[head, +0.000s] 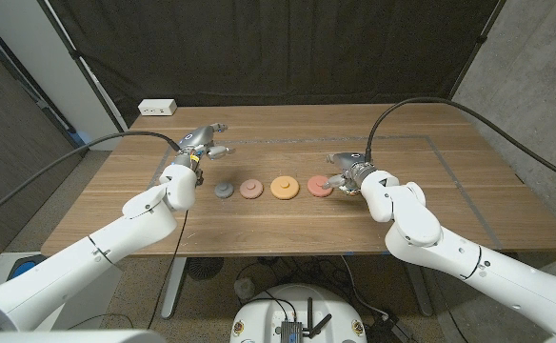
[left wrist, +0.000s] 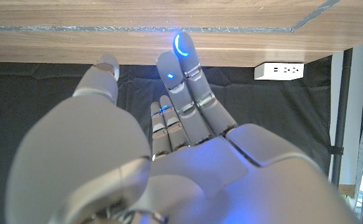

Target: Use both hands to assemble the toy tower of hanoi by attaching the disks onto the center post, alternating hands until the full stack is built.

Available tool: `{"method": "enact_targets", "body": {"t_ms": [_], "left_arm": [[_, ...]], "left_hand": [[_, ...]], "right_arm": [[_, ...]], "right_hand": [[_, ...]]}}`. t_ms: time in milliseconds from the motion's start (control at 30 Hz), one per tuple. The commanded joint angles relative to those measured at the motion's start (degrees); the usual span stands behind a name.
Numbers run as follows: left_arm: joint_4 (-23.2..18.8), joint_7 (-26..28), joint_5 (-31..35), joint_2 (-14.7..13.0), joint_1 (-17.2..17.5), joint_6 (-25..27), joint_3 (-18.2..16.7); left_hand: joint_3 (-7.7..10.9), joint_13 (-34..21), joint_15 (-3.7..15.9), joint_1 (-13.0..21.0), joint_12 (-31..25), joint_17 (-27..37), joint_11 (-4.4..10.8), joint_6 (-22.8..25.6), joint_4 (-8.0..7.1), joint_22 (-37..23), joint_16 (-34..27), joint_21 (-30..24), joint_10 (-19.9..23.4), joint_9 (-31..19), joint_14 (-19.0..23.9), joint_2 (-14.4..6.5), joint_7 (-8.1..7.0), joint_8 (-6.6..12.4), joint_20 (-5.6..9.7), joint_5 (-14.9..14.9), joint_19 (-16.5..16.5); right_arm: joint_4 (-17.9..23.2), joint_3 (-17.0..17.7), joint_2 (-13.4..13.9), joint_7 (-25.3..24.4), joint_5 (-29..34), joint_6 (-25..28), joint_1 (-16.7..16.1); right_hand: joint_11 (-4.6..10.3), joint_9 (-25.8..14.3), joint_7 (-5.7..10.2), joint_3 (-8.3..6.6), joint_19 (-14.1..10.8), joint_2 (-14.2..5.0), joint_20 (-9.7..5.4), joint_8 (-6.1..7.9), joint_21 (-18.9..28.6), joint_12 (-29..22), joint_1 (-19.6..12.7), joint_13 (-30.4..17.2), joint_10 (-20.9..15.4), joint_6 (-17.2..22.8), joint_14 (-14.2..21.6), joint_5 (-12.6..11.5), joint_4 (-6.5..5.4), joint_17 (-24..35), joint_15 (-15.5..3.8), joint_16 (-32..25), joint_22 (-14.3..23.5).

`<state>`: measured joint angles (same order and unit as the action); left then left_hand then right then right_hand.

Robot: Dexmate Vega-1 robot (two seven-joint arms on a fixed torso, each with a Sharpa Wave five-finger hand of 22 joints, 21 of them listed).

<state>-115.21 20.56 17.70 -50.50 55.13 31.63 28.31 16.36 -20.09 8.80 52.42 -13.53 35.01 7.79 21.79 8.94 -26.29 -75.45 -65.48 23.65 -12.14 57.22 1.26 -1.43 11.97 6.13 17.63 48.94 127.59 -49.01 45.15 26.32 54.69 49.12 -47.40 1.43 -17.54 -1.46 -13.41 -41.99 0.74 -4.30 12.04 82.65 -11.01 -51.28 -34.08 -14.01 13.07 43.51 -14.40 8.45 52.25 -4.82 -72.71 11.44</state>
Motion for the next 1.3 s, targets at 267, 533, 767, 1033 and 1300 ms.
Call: {"method": "enact_targets", "body": {"t_ms": [267, 533, 767, 1033, 1300], "left_arm": [[1.6, -0.25, -0.74, -0.34, -0.29, -2.29, -0.52], [2.29, -0.2, -1.18, -0.39, -0.28, -3.36, -0.81], [2.72, -0.2, -1.45, -0.45, -0.22, -4.16, -0.97], [2.92, -0.29, -1.5, -0.69, -0.18, -4.58, -1.14], [3.35, -0.5, -1.51, -0.36, -0.62, -4.85, -0.89]], "left_hand": [[-0.38, -0.23, 3.76, -0.02, 0.12, -0.11, 0.1, 1.17, 0.04, 0.15, -0.34, -0.65, 0.73, -0.08, 0.31, -0.51, -0.19, 0.17, 5.76, 0.32, -0.3], [-0.41, -0.3, 3.76, 0.02, 0.12, -0.26, 0.13, 1.29, 0.06, 0.42, -0.4, -0.92, 0.89, -0.1, 0.23, -0.59, -0.13, 0.14, 5.77, 0.37, -0.4], [-0.48, -0.44, 3.76, 0.08, 0.13, -0.25, 0.12, 1.57, 0.08, 0.82, -0.72, -1.36, 1.14, -0.12, 0.34, -0.68, -0.2, 0.14, 5.77, 0.42, -0.53], [-0.56, -0.51, 3.76, 0.09, 0.19, -0.39, 0.2, 1.63, 0.09, 1.16, -0.85, -1.72, 1.26, -0.13, 0.31, -0.72, -0.26, 0.07, 5.77, 0.47, -0.64], [-0.59, -0.56, 3.76, 0.08, 0.18, -0.51, 0.24, 1.83, 0.07, 1.43, -0.94, -2.05, 1.5, -0.14, 0.31, -0.82, -0.28, 0.08, 5.76, 0.51, -0.66]], "right_arm": [[-2.64, -1.99, -4.42, 4.84, 4.35, 1.17, 1.97], [-3.61, -3.17, -6.34, 8.0, 7.56, 2.0, 3.3], [-4.65, -3.82, -8.1, 10.92, 10.15, 2.52, 4.06], [-5.78, -3.68, -9.59, 13.13, 11.88, 2.7, 4.17], [-7.59, -3.93, -11.28, 15.95, 14.52, 4.02, 4.7]], "right_hand": [[-0.11, -0.07, -0.03, 0.46, 0.65, -0.15, -7.28, 0.15, 0.33, 0.0, 0.26, 0.09, 0.24, 0.0, -0.6, 0.03, -0.17, -0.26, -7.54, -0.32, -0.11], [-0.34, 0.0, -0.37, 0.53, 0.61, -0.25, -7.31, -0.03, 0.38, -0.1, 0.39, 0.19, 0.24, -0.62, -0.68, 0.02, -0.21, -0.43, -7.54, -0.47, -0.25], [-0.39, 0.04, -0.52, 0.6, 0.64, -0.29, -7.24, -0.15, 0.39, -0.14, 0.51, 0.25, 0.23, -1.02, -0.72, 0.03, -0.25, -0.54, -7.53, -0.56, -0.33], [-0.69, 0.09, -0.6, 0.66, 0.65, -0.33, -7.23, -0.29, 0.4, -0.14, 0.63, 0.3, 0.35, -1.51, -0.73, 0.03, -0.28, -0.61, -7.54, -0.66, -0.39], [-0.8, 0.17, -0.74, 0.71, 0.66, -0.39, -7.24, -0.33, 0.41, -0.19, 0.71, 0.38, 0.39, -1.85, -0.79, 0.01, -0.28, -0.76, -7.54, -0.8, -0.48]]}}
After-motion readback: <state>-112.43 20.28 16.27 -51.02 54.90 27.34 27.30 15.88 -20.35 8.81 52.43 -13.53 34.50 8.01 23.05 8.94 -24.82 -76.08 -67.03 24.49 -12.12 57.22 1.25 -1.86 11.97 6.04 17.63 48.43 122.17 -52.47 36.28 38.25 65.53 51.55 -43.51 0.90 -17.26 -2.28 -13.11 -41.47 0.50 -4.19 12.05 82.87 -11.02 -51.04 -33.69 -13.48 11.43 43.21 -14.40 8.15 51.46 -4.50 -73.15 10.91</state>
